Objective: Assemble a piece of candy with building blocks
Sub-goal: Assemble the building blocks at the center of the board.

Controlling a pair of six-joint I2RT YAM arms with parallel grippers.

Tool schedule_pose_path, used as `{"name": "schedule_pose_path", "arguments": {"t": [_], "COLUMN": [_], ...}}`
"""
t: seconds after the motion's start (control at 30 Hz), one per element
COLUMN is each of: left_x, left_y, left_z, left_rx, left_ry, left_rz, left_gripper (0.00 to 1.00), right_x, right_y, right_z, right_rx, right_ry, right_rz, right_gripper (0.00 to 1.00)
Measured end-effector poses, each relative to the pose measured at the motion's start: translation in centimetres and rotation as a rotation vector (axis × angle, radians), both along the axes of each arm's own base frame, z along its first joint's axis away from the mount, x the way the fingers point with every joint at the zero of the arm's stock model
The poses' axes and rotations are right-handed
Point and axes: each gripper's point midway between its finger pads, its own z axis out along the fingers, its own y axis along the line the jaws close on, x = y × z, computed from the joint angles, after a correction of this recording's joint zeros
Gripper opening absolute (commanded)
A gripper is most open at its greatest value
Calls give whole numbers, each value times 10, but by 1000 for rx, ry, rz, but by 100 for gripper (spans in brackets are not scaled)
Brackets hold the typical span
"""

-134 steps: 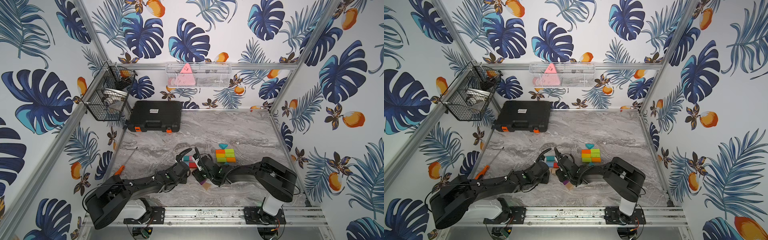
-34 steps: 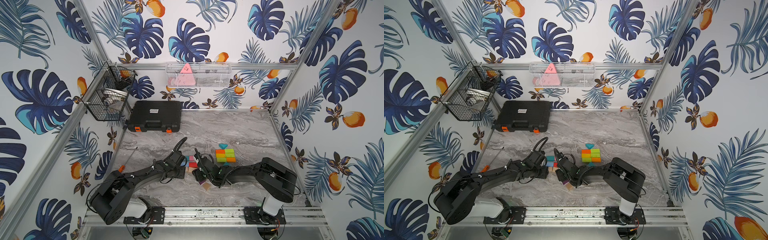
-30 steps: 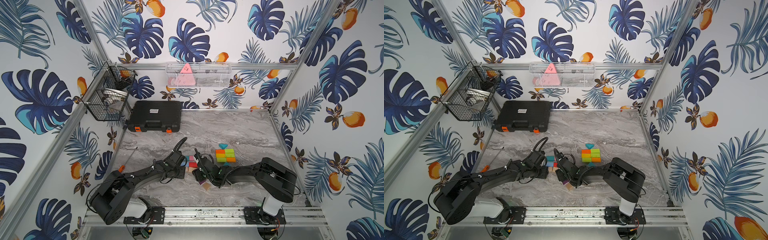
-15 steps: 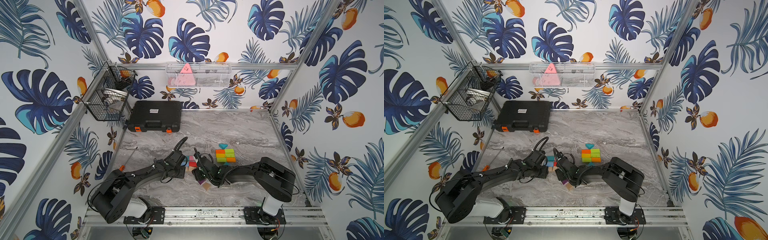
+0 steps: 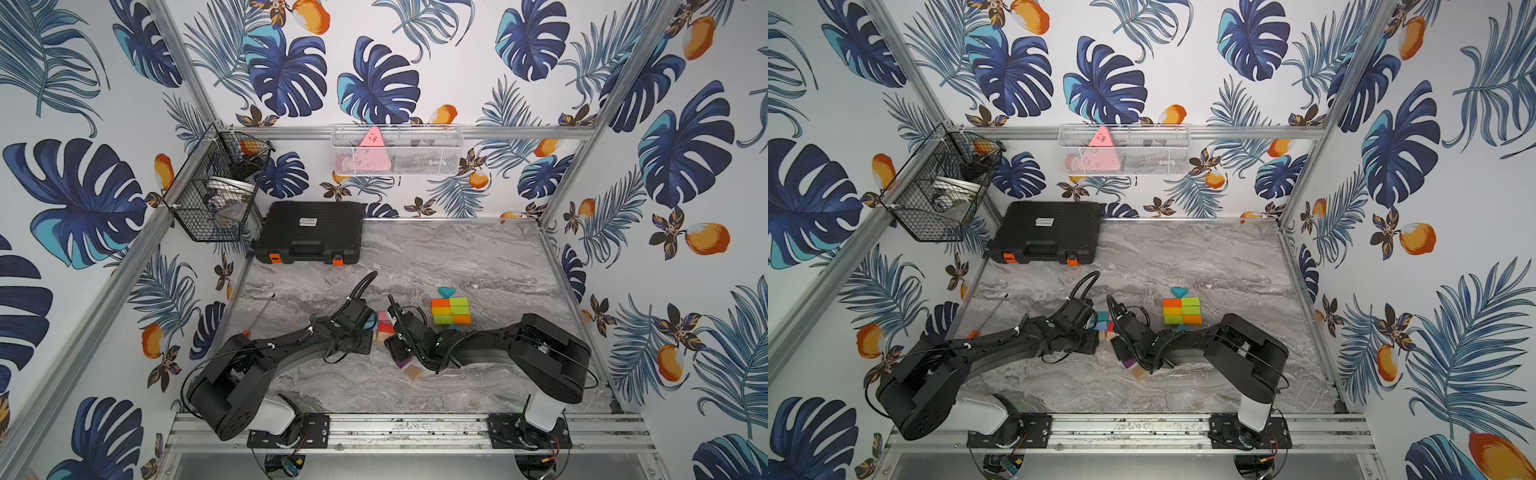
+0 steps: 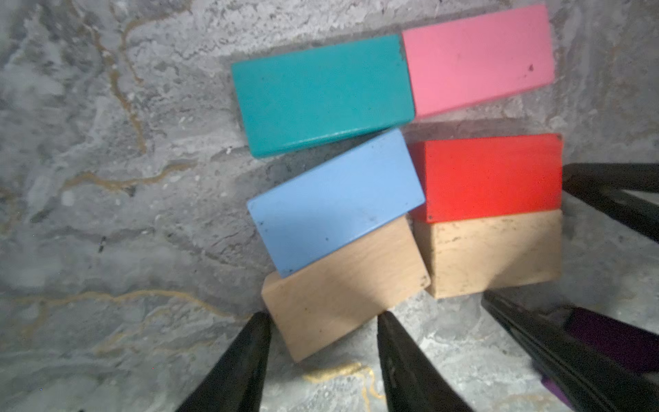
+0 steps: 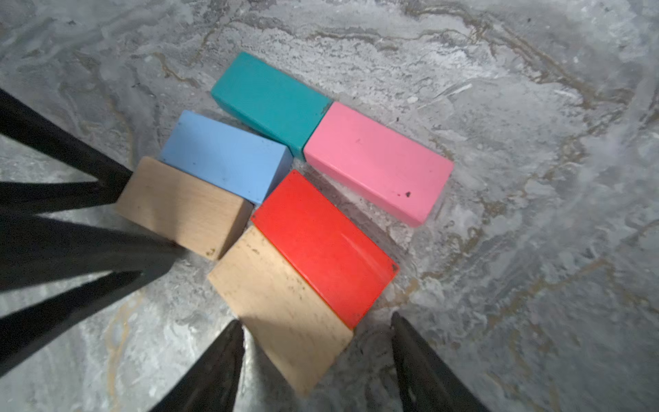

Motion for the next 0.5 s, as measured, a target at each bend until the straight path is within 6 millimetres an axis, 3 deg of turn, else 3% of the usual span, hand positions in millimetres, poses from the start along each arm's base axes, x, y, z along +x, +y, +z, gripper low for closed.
{"name": "schedule_pose_path", "arguments": {"t": [0.5], "left_x": [-10], "left_y": [6], "left_z": [0], "left_rx": [-11], "left_ry": [0], "left_rz": [13], "left_gripper": [56], "right_x": [-5], "right_y": [-11], "right_z": [0], "right_rx": [-30], "right_ry": [3], "right_rz": [13], "right_gripper": [71]}}
